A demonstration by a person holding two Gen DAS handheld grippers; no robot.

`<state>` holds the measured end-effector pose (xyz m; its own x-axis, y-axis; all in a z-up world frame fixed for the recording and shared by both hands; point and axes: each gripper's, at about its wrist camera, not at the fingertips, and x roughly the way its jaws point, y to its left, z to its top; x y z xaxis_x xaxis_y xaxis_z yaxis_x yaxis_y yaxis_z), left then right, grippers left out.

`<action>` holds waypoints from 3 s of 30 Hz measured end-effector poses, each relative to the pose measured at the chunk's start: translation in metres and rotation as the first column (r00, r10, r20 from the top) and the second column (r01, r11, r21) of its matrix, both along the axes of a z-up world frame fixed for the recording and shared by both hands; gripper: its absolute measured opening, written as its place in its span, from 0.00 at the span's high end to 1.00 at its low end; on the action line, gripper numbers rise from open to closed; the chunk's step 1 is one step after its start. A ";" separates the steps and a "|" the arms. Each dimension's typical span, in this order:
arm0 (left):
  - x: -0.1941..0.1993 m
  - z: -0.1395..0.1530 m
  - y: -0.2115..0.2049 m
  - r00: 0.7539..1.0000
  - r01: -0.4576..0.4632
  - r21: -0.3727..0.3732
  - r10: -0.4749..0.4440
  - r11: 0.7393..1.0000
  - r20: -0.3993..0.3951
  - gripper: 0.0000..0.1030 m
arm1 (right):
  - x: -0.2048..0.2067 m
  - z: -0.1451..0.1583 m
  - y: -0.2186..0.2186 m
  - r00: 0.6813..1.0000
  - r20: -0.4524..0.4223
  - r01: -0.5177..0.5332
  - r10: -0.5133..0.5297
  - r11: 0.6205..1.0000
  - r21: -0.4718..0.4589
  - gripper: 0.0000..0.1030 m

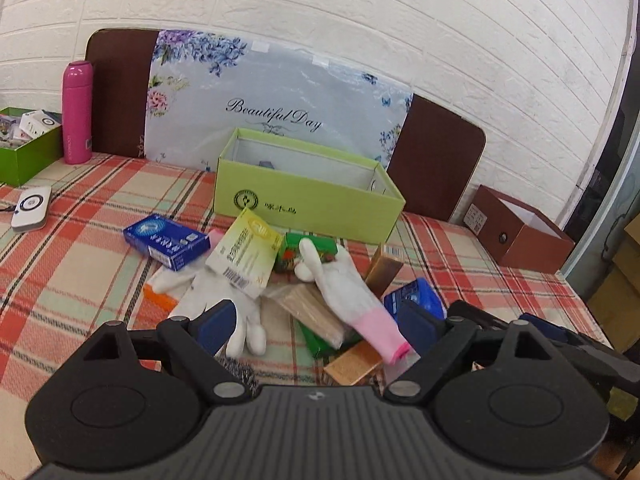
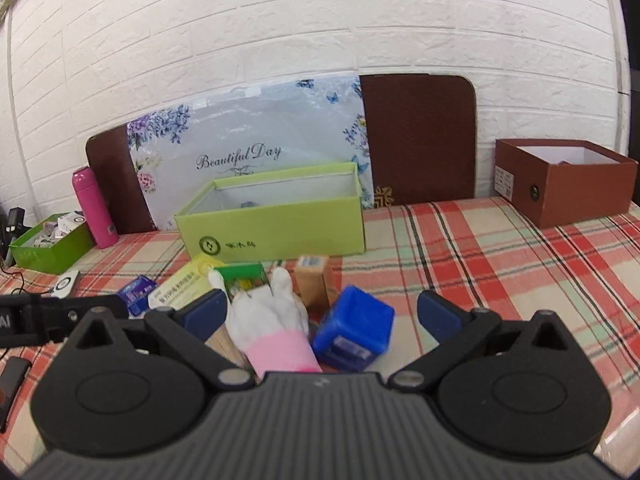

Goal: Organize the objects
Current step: 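Return the left gripper to the pile while the right gripper reaches the clear cup, then grasp the steel scouring pad with the left gripper while the right gripper grasps the clear cup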

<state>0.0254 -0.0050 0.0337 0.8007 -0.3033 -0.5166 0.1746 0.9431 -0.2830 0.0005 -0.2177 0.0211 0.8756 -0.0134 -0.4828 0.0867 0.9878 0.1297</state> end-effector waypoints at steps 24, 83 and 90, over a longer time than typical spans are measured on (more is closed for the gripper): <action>0.002 -0.049 0.014 0.983 -0.061 0.011 0.062 0.998 -0.174 0.12 | -0.051 -0.063 -0.089 0.929 -0.088 0.367 -0.360 0.927 0.077 0.01; 0.039 -0.077 0.010 0.959 0.059 0.092 -0.031 0.994 -0.281 0.60 | 0.030 -0.072 -0.036 0.972 -0.235 0.017 -0.020 1.000 -0.015 0.52; 0.029 -0.053 0.013 0.971 0.106 0.104 -0.080 0.989 -0.226 0.61 | 0.010 -0.045 -0.035 0.981 -0.194 0.008 -0.021 0.998 -0.070 0.52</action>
<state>0.0548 0.0085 -0.0190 0.6344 -0.2997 -0.7126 0.2086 0.9539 -0.2156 0.0107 -0.2525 -0.0238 0.7648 -0.0646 -0.6410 0.1180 0.9922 0.0408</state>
